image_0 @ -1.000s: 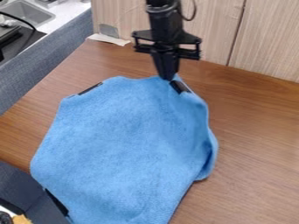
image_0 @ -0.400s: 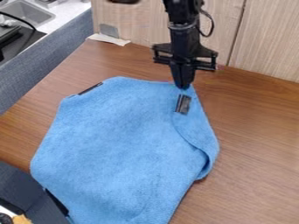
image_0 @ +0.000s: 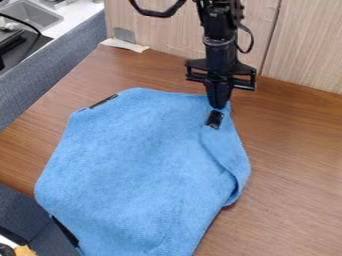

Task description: Unfold cloth from top right to top right

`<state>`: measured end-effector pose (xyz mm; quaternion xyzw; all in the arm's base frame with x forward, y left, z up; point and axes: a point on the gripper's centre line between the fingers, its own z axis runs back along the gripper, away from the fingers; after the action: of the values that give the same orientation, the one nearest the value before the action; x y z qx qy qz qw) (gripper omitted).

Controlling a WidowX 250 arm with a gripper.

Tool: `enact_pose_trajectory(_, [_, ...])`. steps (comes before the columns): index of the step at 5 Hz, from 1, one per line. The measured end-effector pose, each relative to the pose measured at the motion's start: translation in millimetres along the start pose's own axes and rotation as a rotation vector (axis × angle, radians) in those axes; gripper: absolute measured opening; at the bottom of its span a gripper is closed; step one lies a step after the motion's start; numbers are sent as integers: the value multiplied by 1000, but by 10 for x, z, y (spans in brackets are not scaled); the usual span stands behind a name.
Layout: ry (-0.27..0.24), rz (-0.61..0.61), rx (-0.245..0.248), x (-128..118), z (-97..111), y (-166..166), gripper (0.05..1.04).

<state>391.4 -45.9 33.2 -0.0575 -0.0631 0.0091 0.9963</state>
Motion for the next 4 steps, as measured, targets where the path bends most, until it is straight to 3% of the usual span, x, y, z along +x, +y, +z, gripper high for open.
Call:
enact_pose_trajectory(1, [3, 5, 2, 34, -18, 1, 223])
enact_pose_trajectory(3, [27, 7, 2, 5, 0, 109, 791])
enact_pose_trajectory(4, [56, 13, -4, -32, 8, 157, 1004])
